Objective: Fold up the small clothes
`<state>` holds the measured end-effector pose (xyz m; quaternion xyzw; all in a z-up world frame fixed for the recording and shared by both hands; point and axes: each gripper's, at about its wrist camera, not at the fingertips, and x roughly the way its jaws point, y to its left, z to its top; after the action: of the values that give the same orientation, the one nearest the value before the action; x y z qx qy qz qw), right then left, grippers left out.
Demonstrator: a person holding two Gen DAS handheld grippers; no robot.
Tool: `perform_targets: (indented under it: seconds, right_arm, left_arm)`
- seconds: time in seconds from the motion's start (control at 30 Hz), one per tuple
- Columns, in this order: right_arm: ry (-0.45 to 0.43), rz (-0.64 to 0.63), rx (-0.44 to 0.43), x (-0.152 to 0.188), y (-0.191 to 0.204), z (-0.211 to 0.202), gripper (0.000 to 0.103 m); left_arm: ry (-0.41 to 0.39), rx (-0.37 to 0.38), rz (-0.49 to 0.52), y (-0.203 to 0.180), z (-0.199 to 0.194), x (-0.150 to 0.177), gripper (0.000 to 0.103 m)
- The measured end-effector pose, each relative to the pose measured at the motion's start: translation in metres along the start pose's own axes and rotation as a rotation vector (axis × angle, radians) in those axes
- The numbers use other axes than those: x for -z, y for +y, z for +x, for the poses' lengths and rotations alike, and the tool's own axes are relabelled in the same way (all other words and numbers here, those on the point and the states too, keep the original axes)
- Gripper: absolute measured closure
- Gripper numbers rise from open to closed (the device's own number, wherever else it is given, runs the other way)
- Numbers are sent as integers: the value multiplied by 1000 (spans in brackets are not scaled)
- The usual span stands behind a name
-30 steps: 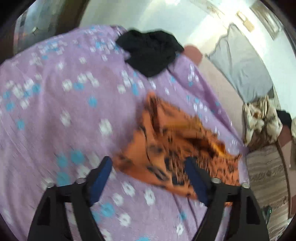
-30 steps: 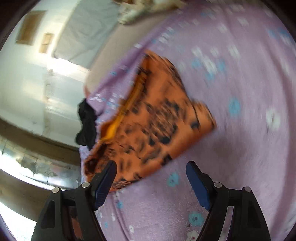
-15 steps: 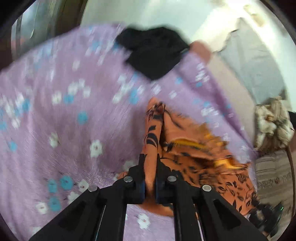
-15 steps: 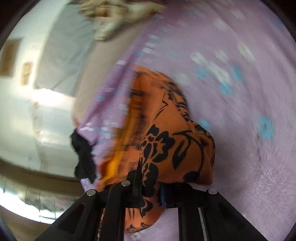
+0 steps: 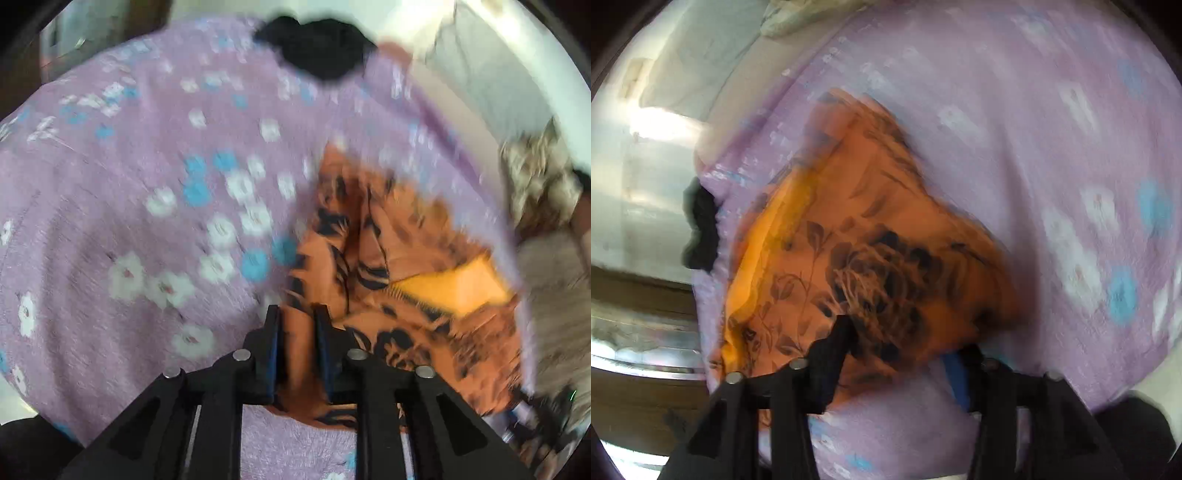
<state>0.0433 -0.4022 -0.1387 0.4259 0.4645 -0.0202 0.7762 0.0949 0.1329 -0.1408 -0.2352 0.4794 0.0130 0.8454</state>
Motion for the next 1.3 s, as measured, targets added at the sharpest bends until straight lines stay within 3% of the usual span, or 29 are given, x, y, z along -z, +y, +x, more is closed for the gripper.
perform_targets:
  seconds: [0.07, 0.13, 0.23, 0.3, 0.4, 0.5, 0.67, 0.7, 0.77, 0.83, 0.9, 0.97, 1.07, 1.2, 1.3]
  right_arm:
    - [-60, -37, 73, -5, 5, -23, 45]
    - [-130, -65, 99, -10, 11, -42, 42]
    - [-206, -156, 101, -12, 32, -61, 40]
    - [-213, -225, 71, -8, 53, -60, 37]
    - [-144, -325, 15, 2, 84, -42, 36]
    - [-35, -371, -15, 6, 99, -5, 36]
    - [71, -388, -1, 21, 93, 38, 36]
    - [70, -389, 1, 22, 90, 41, 36]
    - [63, -385, -9, 24, 87, 39, 36]
    - [64, -379, -13, 23, 87, 40, 36]
    - [67, -368, -8, 21, 87, 37, 36]
    - [57, -385, -13, 21, 93, 31, 35]
    - [73, -389, -50, 21, 102, 27, 35]
    - [234, -450, -191, 37, 148, 48, 32]
    - [440, -512, -278, 54, 197, 96, 32]
  left_arm:
    - [-31, -50, -31, 3, -15, -10, 41]
    - [-90, -38, -24, 4, -35, -20, 40]
    - [-53, 6, 64, -12, -41, -27, 40]
    - [-8, 35, 151, -32, -38, -21, 40]
    - [84, 81, 306, -70, -21, -10, 40]
    - [153, 13, 407, -92, 6, -2, 40]
    - [283, -2, 374, -94, 54, -46, 41]
    - [280, 18, 347, -95, 59, -67, 41]
    - [165, 42, 266, -97, 51, -109, 41]
    - [-20, 69, 102, -86, 30, -157, 40]
    - [-47, 73, 25, -79, 17, -174, 40]
    - [-65, 125, 51, -79, 6, -170, 37]
    - [-80, 77, 138, -71, -14, -133, 32]
    - [-16, 84, 202, -55, -16, -72, 32]
    - [11, 57, 249, -54, -9, -39, 32]
